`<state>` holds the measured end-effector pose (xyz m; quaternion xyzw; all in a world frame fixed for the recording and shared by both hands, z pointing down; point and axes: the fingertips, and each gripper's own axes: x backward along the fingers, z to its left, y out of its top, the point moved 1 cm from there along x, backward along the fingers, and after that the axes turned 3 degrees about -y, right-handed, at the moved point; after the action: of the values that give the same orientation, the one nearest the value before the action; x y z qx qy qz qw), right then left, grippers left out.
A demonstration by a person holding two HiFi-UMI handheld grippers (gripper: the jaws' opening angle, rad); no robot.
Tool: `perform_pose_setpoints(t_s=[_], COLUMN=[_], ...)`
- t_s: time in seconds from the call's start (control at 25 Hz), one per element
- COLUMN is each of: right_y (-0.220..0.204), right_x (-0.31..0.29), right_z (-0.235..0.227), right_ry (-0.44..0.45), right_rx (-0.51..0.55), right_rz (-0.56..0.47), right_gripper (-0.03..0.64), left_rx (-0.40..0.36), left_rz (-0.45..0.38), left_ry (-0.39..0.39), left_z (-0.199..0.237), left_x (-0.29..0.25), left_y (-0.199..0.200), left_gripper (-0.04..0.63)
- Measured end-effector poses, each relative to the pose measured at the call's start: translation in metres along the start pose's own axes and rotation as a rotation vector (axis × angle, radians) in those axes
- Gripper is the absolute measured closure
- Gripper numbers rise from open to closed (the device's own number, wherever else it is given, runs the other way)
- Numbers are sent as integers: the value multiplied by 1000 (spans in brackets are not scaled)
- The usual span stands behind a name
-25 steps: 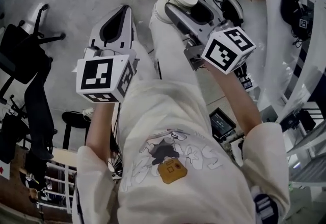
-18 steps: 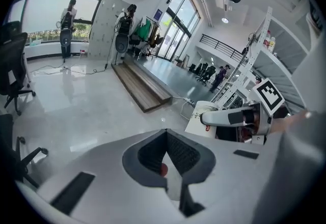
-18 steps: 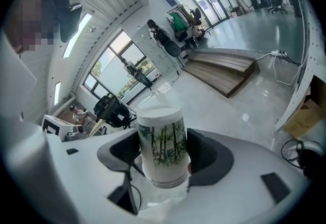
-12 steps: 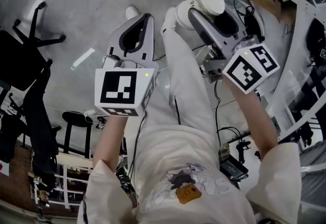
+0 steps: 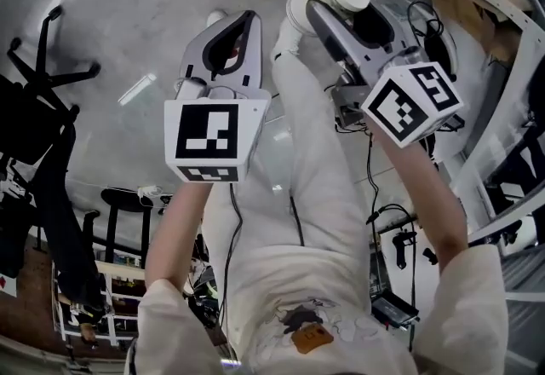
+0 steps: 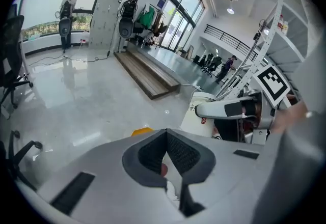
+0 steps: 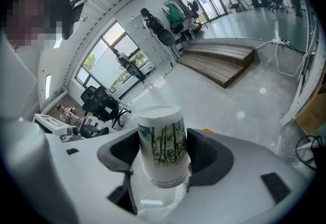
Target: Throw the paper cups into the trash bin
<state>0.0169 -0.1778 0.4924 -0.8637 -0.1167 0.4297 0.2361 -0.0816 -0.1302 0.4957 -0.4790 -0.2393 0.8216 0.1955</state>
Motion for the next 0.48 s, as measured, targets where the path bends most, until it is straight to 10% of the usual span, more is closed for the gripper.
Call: perform_pose_setpoints(t_s=[0.48], right_y=[-51], right_x=[-99], right_z=[-79], right_ry=[-58], right_rx=[45], right_rz=[36], right_gripper=[321], left_rx=[-9], left_rz=[33], left_ry=[26], left_z=[59], left_x=[-93], left_y=[-60], left_gripper=[589])
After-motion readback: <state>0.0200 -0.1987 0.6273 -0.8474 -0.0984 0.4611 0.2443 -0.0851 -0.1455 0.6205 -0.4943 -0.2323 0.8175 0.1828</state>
